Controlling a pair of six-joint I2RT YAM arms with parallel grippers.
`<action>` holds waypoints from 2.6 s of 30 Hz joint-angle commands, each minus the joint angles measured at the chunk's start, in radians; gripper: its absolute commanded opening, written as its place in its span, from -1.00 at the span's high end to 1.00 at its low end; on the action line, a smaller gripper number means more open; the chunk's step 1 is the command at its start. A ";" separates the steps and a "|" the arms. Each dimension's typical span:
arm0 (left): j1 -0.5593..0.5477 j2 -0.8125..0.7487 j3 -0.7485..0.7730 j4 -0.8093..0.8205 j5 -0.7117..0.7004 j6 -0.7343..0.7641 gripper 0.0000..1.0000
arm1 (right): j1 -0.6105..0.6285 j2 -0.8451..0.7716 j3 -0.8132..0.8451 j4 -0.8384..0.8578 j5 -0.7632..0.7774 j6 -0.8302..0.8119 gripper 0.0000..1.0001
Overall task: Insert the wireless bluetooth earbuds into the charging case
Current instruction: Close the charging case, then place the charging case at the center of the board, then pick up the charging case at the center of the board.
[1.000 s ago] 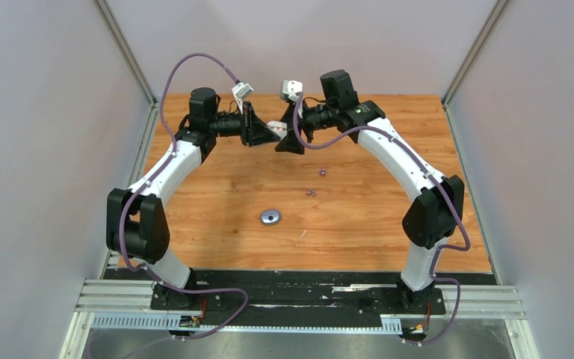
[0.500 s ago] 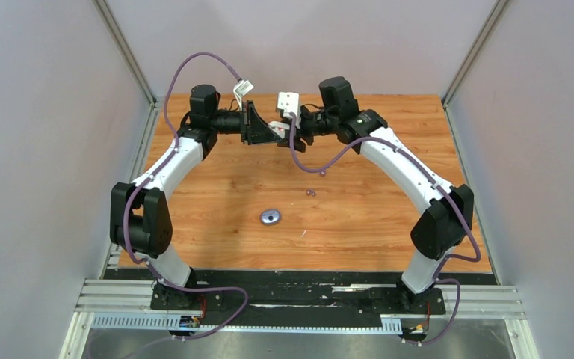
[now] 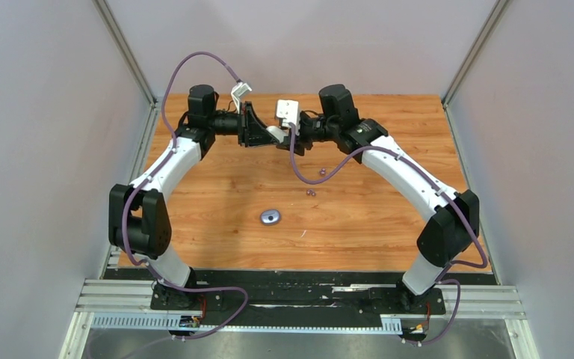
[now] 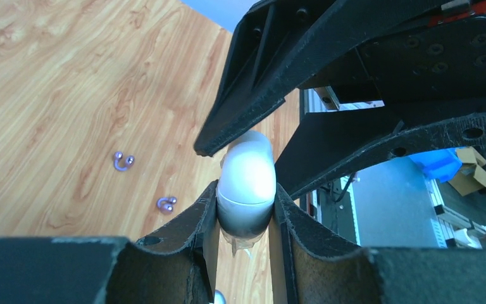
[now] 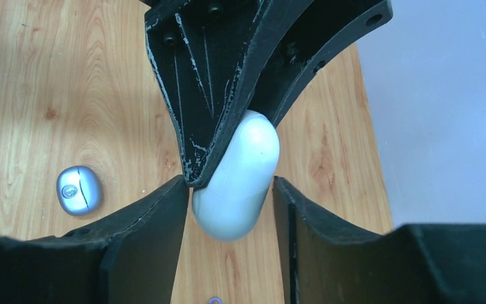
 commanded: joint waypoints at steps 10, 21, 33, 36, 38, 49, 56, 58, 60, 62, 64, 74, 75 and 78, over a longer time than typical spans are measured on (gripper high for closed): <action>-0.008 -0.062 0.023 -0.139 0.053 0.175 0.71 | -0.021 -0.036 -0.018 0.086 -0.062 0.189 1.00; 0.049 -0.104 0.185 -0.622 -0.088 0.557 -0.52 | -0.206 -0.096 -0.229 0.085 -0.162 0.348 1.00; 0.051 -0.032 0.051 -0.857 -0.465 0.519 -0.48 | -0.416 0.024 -0.388 -0.455 -0.197 0.221 1.00; 0.051 -0.126 -0.060 -0.747 -0.555 0.539 -0.53 | -0.427 0.072 -0.429 -0.460 -0.138 0.252 1.00; 0.051 -0.170 -0.110 -0.690 -0.582 0.518 -0.55 | -0.427 0.097 -0.451 -0.426 -0.112 0.262 1.00; 0.051 -0.121 -0.139 -0.718 -0.640 0.379 -0.48 | -0.428 0.302 -0.343 -0.387 0.036 0.231 0.54; 0.051 -0.161 -0.124 -0.776 -0.668 0.409 -0.50 | -0.456 0.268 -0.113 -0.506 0.064 0.186 -0.11; 0.052 -0.172 -0.116 -0.785 -0.690 0.408 -0.51 | -0.458 0.234 -0.069 -0.495 0.033 0.171 -0.20; 0.057 -0.184 -0.113 -0.786 -0.713 0.396 -0.52 | -0.451 0.199 -0.057 -0.462 -0.039 0.169 -0.21; 0.069 -0.201 -0.120 -0.775 -0.728 0.359 -0.53 | -0.423 0.155 -0.087 -0.400 -0.130 0.150 -0.21; 0.086 -0.217 -0.132 -0.758 -0.740 0.316 -0.53 | -0.362 0.116 -0.145 -0.324 -0.202 0.065 -0.21; 0.239 -0.244 -0.163 -0.742 -0.752 0.131 -0.58 | -0.057 0.219 -0.246 0.030 -0.309 -0.193 -0.34; 0.251 -0.250 -0.169 -0.738 -0.750 0.120 -0.58 | -0.042 0.242 -0.228 0.031 -0.308 -0.207 -0.38; 0.274 -0.263 -0.179 -0.723 -0.747 0.105 -0.58 | 0.000 0.287 -0.207 0.033 -0.298 -0.263 -0.44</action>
